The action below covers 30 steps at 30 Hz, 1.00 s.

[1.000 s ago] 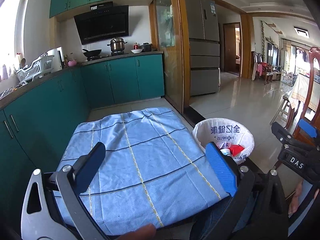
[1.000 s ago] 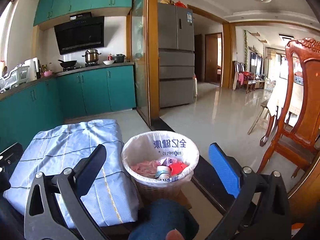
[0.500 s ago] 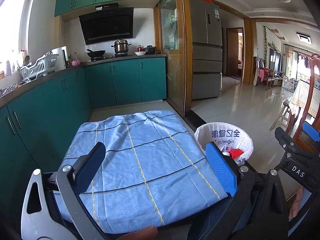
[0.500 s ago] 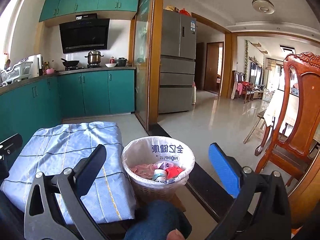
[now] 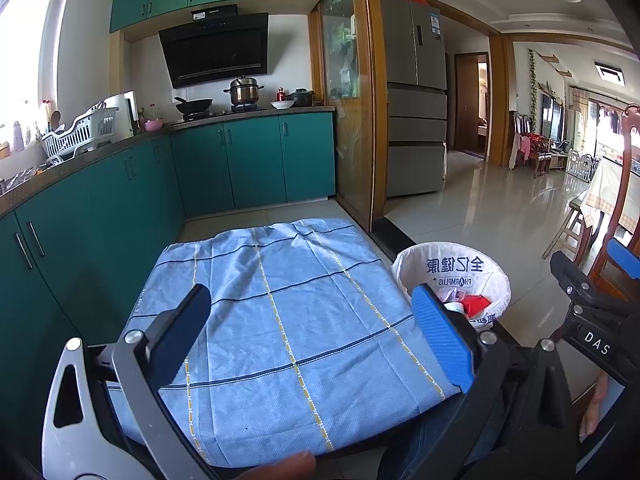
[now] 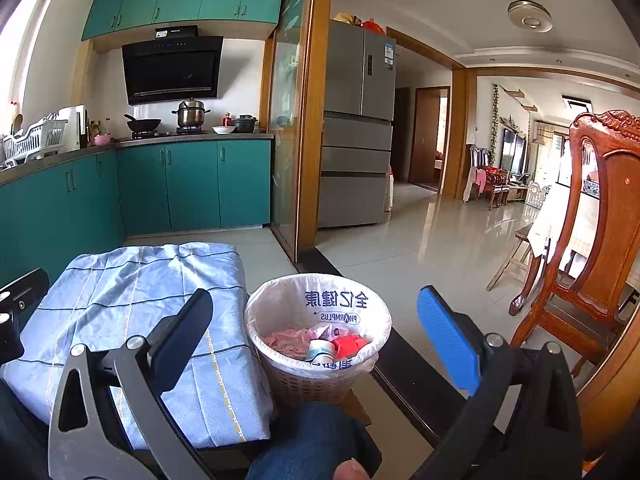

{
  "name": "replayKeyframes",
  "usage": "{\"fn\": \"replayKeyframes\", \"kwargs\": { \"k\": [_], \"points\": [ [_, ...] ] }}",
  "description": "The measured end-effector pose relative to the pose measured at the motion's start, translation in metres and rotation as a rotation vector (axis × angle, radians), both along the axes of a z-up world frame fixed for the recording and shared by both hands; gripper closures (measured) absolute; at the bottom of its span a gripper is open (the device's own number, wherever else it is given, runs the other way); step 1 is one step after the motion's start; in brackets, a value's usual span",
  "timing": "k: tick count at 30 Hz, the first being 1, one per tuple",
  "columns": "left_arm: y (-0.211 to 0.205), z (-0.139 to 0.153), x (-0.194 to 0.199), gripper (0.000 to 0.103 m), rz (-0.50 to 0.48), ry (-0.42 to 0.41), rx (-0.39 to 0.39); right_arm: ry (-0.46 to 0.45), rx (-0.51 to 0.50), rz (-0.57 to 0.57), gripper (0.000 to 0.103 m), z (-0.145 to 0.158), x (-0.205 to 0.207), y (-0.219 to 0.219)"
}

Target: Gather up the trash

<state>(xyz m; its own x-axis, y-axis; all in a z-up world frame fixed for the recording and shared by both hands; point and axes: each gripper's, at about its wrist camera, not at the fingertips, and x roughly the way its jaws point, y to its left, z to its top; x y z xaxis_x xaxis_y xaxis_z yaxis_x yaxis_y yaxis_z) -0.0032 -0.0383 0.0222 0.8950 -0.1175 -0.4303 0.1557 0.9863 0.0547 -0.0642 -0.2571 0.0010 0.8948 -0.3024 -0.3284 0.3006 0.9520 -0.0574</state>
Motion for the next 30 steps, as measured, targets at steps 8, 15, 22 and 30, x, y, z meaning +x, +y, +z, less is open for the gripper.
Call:
{"fn": "replayKeyframes", "kwargs": {
  "k": [8, 15, 22, 30],
  "points": [
    [0.0032, -0.0010, 0.0009, 0.003, -0.002, 0.007, -0.002, 0.002, -0.006, 0.000, 0.003, 0.0007, 0.0011, 0.0017],
    [0.0062, -0.0001, 0.0013, 0.003, 0.005, 0.008, -0.005, 0.004, -0.011, 0.005, 0.003, -0.0005, 0.0032, 0.0032],
    [0.0073, 0.0001, 0.0014, 0.003, 0.007, 0.009, -0.006, 0.006, -0.011, 0.006, 0.003, 0.0004, 0.0040, 0.0043],
    [0.0094, -0.0006, 0.0015, 0.003, 0.010, 0.009, -0.006, 0.006, -0.013, 0.007, 0.003, 0.0005, 0.0049, 0.0055]
  ]
}}
